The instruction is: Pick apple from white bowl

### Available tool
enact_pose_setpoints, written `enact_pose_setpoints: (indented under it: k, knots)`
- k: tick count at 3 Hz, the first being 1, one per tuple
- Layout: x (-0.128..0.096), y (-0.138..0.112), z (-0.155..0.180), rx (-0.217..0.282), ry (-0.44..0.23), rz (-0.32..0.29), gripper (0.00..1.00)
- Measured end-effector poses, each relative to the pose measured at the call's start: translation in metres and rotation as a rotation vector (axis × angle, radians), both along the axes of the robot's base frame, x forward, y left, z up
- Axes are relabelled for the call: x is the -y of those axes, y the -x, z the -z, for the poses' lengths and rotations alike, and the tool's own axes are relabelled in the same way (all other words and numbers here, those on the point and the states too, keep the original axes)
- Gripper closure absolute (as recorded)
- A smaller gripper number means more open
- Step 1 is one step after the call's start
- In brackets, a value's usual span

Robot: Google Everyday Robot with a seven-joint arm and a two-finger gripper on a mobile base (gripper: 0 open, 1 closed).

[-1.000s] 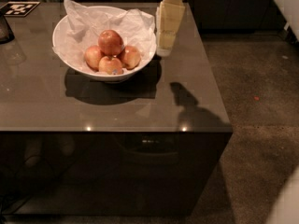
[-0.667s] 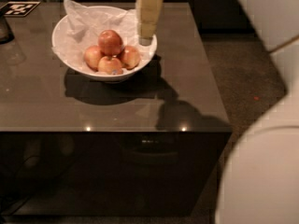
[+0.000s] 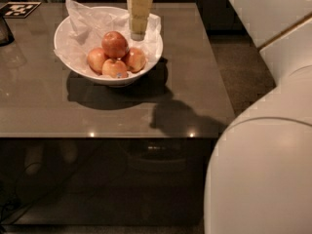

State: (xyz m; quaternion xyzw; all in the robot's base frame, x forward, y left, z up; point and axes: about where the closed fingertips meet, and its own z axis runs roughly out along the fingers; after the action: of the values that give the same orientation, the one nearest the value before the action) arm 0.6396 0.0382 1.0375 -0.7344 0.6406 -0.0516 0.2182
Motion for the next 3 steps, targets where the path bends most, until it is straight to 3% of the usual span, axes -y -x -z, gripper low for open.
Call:
enact_pose_setpoints:
  k: [1, 2, 3]
  knots:
    - [-0.015, -0.018, 0.008, -0.017, -0.049, -0.036, 0.0]
    - [-0.046, -0.068, 0.024, -0.031, -0.162, -0.078, 0.0]
    - [-0.051, -0.074, 0.029, -0.029, -0.175, -0.083, 0.0]
